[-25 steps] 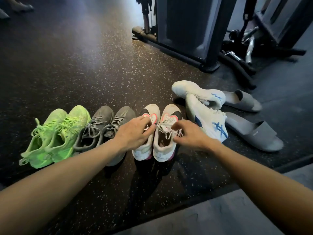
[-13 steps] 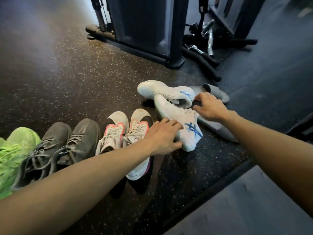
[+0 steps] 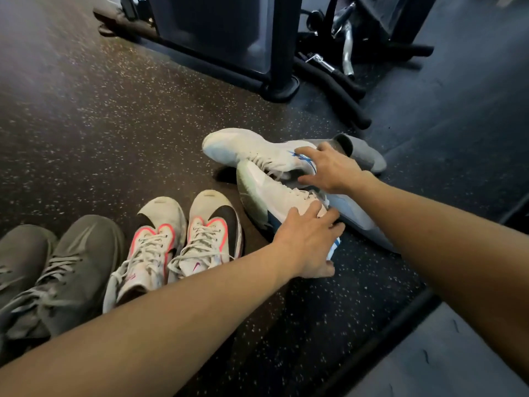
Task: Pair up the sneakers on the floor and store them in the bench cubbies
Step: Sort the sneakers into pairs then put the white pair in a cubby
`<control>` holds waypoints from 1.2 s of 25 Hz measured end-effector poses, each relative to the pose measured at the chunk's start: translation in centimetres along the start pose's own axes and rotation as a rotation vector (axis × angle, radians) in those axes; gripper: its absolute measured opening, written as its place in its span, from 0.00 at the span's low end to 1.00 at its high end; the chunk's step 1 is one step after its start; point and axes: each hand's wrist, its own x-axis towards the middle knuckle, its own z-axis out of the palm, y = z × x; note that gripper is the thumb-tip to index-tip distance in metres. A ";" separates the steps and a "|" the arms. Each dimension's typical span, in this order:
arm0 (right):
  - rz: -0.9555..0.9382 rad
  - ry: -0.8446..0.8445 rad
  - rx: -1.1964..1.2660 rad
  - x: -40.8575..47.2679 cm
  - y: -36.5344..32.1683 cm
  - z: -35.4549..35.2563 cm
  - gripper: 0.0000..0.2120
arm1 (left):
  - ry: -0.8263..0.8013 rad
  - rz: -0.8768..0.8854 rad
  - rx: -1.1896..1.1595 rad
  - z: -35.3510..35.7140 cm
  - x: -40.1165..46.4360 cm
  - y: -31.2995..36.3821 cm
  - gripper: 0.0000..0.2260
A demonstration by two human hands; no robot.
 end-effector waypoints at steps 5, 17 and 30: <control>-0.135 0.219 -0.277 0.2 -1.8 2.2 0.13 | 0.001 -0.110 -0.068 -0.5 -1.8 0.9 0.33; 0.170 0.264 -0.078 -4.1 0.4 -1.3 0.09 | -0.015 -0.287 -0.209 2.6 -9.2 -0.6 0.24; 0.363 0.402 0.213 -13.3 5.2 -7.5 0.14 | 0.025 -0.236 -0.204 1.6 -4.0 4.9 0.26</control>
